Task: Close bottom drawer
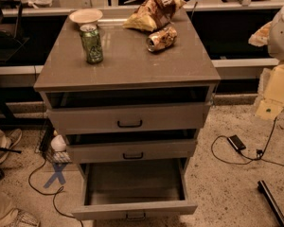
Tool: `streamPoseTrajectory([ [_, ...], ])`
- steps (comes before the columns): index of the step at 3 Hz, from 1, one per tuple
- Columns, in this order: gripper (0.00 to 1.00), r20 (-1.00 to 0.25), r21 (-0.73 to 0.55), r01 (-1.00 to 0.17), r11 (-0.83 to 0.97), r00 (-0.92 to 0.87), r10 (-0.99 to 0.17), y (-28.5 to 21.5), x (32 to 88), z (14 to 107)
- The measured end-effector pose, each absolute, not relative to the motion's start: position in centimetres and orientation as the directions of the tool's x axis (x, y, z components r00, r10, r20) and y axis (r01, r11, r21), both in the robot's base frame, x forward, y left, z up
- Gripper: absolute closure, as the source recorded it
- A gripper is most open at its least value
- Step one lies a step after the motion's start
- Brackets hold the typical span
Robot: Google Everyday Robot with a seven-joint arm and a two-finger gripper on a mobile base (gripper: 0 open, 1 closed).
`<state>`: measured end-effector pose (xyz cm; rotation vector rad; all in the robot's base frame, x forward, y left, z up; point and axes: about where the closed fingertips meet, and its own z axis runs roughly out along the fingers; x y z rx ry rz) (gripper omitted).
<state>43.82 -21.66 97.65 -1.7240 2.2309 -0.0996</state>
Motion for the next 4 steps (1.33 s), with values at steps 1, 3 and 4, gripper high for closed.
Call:
streamPoseTrajectory([
  [1,0.0,-0.217,-0.238,-0.93,0.278,-0.228,-0.949,-21.6,43.8,97.3],
  [3,0.0,-0.352,-0.097,-0.895,0.435,-0.378,-0.856,-20.0,43.3,91.7],
  [4,0.0,-0.433,0.096,-0.822,0.561,-0.542,-0.721,-16.6,42.7,83.5],
])
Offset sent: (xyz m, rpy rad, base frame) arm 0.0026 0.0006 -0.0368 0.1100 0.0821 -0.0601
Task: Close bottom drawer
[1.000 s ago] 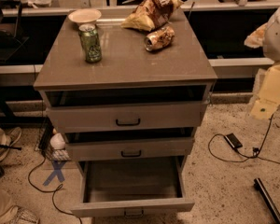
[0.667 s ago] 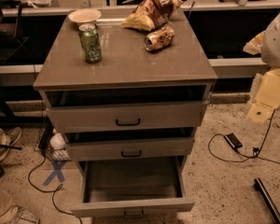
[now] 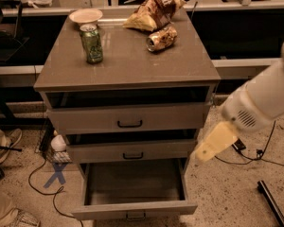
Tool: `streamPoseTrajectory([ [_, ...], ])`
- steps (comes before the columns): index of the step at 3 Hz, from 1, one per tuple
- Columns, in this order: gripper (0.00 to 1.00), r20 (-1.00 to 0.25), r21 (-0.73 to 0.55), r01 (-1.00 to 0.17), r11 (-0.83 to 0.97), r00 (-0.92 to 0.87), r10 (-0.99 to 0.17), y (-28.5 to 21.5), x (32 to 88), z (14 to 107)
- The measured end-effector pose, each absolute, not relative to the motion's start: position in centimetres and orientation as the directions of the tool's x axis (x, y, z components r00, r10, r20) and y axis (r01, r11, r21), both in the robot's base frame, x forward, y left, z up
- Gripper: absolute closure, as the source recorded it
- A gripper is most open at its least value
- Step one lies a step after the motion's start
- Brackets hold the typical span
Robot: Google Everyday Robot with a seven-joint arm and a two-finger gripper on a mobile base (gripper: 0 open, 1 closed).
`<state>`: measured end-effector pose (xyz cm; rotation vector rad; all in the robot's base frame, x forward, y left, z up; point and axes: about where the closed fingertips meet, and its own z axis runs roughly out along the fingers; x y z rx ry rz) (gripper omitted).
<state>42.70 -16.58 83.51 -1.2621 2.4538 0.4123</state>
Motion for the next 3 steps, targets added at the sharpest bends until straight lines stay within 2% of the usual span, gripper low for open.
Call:
streamPoseTrajectory([
  [1,0.0,-0.433,0.141,-0.793,0.592,-0.587,-0.684,-15.5,42.3,78.8],
  [2,0.0,-0.433,0.141,-0.793,0.592,-0.587,-0.684,-15.5,42.3,78.8],
  [3,0.0,-0.366,0.165,-0.774,0.612,-0.624,-0.691,-14.5,42.8,73.3],
])
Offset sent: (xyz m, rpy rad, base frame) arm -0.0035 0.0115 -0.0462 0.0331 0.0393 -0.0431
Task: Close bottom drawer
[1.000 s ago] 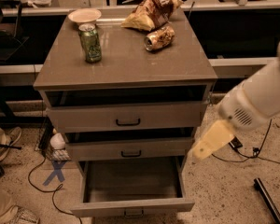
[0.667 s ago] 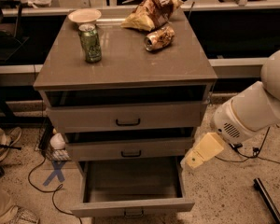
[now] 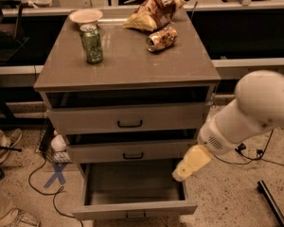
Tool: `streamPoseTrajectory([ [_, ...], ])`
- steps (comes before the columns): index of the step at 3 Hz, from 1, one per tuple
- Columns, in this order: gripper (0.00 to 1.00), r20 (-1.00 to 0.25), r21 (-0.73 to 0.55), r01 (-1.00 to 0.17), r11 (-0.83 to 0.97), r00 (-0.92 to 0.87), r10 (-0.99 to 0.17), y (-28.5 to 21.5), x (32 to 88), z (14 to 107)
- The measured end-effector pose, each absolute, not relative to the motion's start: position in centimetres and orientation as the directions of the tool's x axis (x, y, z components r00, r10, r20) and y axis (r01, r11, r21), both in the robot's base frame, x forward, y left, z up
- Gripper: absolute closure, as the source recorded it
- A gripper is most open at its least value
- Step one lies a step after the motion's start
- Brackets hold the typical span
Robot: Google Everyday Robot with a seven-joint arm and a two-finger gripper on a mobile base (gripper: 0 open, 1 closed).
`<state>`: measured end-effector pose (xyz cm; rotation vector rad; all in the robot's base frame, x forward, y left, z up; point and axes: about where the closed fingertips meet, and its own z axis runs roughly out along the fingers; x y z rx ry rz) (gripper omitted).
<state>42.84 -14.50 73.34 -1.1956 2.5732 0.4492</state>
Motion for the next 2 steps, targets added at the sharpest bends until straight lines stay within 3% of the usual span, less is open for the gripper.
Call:
streamPoseTrajectory([
  [2,0.0,-0.284,0.364,-0.703,0.611,-0.709,-0.646,-10.8,44.0,54.9],
])
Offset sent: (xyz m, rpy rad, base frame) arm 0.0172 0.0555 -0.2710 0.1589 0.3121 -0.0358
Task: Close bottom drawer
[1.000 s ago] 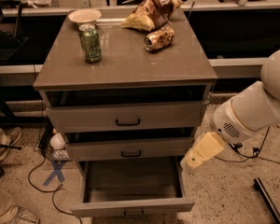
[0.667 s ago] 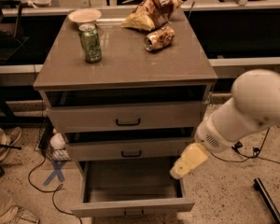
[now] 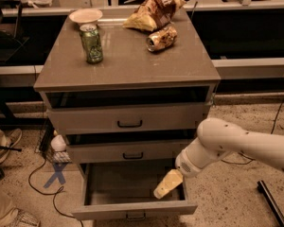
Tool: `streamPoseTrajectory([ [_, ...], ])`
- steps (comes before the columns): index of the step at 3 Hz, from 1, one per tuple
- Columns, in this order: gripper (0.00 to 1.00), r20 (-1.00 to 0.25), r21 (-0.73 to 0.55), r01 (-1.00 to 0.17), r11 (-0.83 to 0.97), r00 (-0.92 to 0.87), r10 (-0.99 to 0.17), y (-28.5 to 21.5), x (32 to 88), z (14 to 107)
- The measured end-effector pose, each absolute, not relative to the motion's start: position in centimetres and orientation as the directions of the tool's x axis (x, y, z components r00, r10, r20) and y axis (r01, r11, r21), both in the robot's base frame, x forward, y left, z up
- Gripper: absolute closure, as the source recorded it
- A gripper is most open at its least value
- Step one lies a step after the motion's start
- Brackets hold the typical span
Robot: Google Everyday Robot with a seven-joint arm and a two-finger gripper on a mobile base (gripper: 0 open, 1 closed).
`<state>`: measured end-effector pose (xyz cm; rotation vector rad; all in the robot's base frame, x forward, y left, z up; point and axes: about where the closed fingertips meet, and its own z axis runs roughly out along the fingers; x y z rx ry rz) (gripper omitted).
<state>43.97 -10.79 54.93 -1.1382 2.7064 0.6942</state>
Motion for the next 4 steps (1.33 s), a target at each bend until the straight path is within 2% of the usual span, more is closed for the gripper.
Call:
streamPoseTrajectory([
  [3,0.0,-0.281,0.414,-0.663,0.624,-0.745,-0.606,-11.0,42.8,50.6],
  [4,0.0,-0.277,0.471,-0.586,0.659,-0.808,-0.52,-13.2,41.8,43.1],
])
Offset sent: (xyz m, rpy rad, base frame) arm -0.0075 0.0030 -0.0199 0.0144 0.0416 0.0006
